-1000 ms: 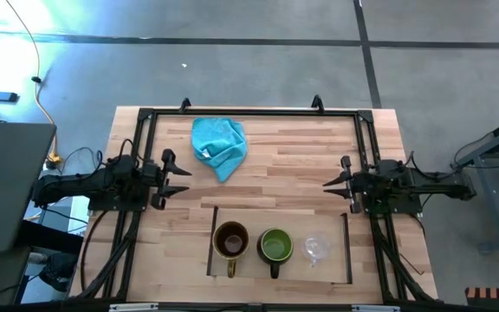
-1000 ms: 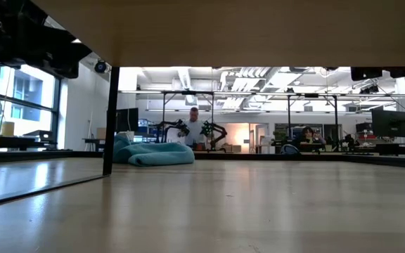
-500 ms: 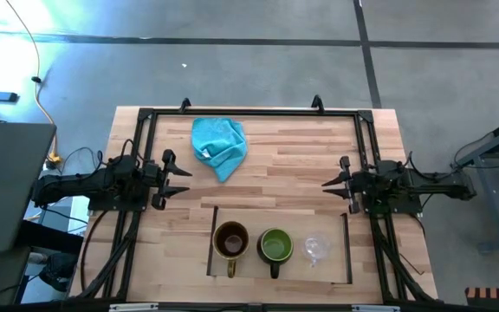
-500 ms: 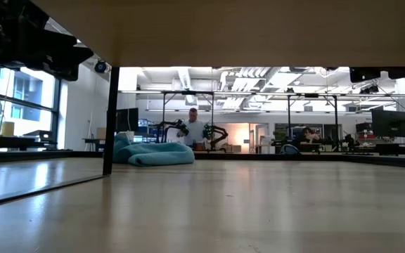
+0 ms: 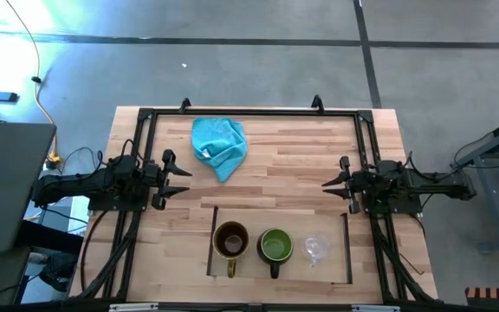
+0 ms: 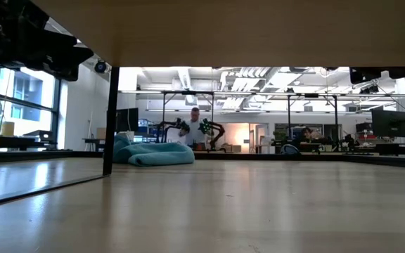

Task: Stack small to large cups/mugs on shelf
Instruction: Return to Home Position

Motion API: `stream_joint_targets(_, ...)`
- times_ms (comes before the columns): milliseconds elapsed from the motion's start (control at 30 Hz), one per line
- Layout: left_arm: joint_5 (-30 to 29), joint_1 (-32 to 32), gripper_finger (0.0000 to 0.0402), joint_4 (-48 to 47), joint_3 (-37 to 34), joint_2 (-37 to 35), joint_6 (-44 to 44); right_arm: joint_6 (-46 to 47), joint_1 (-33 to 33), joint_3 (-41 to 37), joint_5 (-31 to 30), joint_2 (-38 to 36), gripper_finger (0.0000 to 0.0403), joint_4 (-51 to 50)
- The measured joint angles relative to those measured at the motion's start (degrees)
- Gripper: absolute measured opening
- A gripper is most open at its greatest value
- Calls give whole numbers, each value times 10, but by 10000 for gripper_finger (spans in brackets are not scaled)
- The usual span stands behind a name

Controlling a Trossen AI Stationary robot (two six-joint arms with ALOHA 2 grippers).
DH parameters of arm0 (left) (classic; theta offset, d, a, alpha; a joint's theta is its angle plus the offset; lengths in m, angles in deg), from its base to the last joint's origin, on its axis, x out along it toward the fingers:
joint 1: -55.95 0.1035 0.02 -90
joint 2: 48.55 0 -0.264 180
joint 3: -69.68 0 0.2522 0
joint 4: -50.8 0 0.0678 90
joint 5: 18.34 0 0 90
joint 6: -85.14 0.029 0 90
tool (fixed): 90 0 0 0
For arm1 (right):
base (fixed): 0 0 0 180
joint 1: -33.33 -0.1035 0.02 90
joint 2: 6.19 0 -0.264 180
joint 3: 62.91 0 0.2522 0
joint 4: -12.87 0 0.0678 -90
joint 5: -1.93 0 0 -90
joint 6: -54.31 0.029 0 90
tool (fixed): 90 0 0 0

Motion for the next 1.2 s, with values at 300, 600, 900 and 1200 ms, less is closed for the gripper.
stream_joint_targets(300, 0, 0, 200, 0, 0, 1, -2, 14, 0, 0, 0, 0, 64, 0)
stream_joint_targets(600, 0, 0, 200, 0, 0, 0, -2, 27, 0, 0, 1, 0, 64, 0)
stream_joint_targets(900, 0, 0, 200, 0, 0, 0, -2, 26, 0, 0, 1, 0, 64, 0)
stream_joint_targets(1200, 0, 0, 200, 0, 0, 0, -2, 26, 0, 0, 1, 0, 64, 0)
